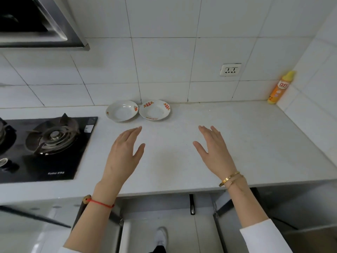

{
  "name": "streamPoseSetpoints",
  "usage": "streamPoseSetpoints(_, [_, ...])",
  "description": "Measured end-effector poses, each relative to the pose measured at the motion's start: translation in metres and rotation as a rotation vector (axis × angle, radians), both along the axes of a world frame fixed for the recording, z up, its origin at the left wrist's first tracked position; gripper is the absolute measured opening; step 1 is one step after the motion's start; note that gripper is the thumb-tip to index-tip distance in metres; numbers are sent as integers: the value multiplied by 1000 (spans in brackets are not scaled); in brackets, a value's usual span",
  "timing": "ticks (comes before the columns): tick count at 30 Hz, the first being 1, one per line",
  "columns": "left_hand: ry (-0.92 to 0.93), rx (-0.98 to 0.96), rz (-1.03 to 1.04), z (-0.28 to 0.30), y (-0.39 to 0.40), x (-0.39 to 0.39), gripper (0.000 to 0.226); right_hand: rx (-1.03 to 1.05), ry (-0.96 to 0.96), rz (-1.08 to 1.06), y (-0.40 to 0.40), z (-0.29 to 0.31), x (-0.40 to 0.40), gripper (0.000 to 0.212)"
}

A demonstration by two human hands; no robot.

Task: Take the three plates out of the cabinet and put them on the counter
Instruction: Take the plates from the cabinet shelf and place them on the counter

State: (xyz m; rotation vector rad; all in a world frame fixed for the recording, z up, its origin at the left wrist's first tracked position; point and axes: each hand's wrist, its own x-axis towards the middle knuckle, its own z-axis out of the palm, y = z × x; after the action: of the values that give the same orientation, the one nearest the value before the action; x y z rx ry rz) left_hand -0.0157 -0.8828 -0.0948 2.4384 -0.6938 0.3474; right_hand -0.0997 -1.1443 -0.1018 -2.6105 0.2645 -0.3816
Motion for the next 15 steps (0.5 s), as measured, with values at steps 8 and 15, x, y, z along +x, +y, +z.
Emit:
streamPoseSetpoints(8, [40, -34, 49, 3, -3, -134, 50, 23, 37, 51, -3, -3, -123, 54])
streamPoseSetpoints(15, [100, -32, 67, 1, 4, -236, 49, 65, 70, 60, -1, -6, -218, 53])
